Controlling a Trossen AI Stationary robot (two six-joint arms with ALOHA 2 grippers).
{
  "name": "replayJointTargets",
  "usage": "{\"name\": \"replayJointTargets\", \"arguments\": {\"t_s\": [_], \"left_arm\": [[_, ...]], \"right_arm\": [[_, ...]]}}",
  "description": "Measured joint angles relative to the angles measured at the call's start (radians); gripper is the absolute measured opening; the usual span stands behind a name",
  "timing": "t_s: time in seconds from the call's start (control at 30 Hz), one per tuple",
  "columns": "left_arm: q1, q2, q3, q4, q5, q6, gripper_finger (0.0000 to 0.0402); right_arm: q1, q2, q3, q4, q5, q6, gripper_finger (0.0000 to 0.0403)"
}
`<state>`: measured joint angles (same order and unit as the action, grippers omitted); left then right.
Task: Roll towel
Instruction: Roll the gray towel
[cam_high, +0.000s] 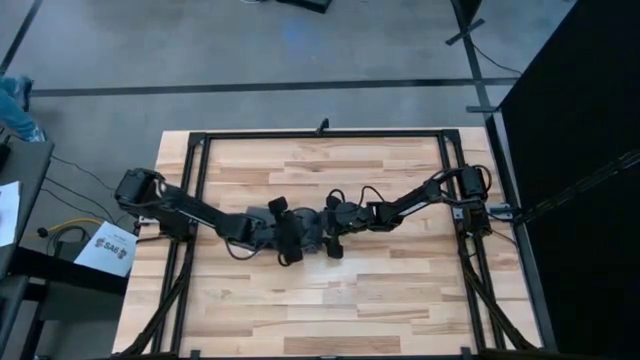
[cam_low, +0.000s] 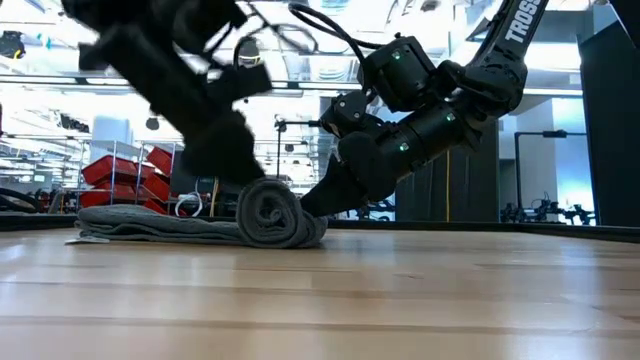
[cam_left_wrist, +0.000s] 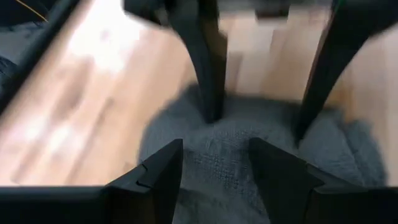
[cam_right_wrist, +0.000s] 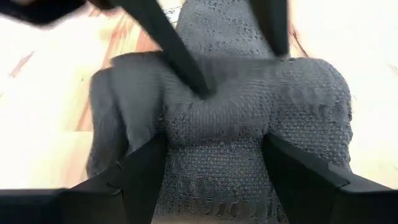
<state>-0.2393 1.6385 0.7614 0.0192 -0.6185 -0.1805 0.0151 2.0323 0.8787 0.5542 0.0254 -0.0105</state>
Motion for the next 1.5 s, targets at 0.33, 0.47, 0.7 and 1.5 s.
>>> {"name": "replayJointTargets", "arguments": {"t_s": [0.33, 0.47, 0.7, 1.5], "left_arm": [[0.022, 0.058, -0.123, 0.099, 0.030, -0.059, 0.0173], [0.022, 0.058, -0.210, 0.233, 0.039, -0.103, 0.0173], [0.022, 0.063, -0.348, 0.499, 0.028, -0.124, 0.0173], [0.029, 0.432, -0.279, 1.043, -0.021, -0.124, 0.0173]], "right_arm": [[0.004, -0.076, -0.003, -0.097, 0.003, -0.043, 0.0258], [0.005, -0.163, -0.006, -0.255, 0.043, -0.043, 0.0258], [0.034, -0.170, -0.011, -0.425, 0.105, 0.082, 0.0258], [0.001, -0.074, -0.018, -0.258, 0.082, -0.020, 0.0258]]}}
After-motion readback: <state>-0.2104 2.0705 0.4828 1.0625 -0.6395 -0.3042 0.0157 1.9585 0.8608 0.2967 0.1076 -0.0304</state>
